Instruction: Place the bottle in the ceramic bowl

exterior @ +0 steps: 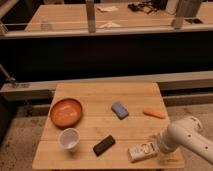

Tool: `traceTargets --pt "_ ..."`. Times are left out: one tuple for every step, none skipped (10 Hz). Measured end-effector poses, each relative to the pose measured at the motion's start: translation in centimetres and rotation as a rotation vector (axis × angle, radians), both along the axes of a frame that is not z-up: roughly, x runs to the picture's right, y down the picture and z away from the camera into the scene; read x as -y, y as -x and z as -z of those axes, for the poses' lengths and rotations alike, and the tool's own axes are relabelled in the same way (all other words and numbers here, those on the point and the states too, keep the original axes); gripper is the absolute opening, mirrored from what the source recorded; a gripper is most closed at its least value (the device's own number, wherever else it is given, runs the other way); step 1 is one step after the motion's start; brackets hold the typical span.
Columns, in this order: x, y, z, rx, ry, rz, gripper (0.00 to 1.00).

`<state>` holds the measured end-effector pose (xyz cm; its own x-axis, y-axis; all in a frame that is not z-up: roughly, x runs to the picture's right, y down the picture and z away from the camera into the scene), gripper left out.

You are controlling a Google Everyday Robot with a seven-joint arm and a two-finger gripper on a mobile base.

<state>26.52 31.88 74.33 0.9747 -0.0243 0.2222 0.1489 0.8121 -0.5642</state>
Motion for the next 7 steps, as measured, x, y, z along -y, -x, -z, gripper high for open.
traceTargets --pt "-0.4 -0.1 0.0 0.001 -0.001 -0.007 0.65" --pt "-0.3 0.0 -0.2 0.007 -0.004 -0.002 0.59" --pt "-0.5 0.0 0.0 0.010 -0.007 0.000 0.49" --pt "-0.5 -0.2 0.3 0.012 -0.012 0.004 0.37" --pt "-0.1 -0.5 0.8 0.011 -0.017 0.003 0.30" --pt "1.0 -0.3 1.8 0.017 -0.025 0.007 0.26" --pt "1.5 -0.3 2.2 0.021 -0.036 0.013 0.20"
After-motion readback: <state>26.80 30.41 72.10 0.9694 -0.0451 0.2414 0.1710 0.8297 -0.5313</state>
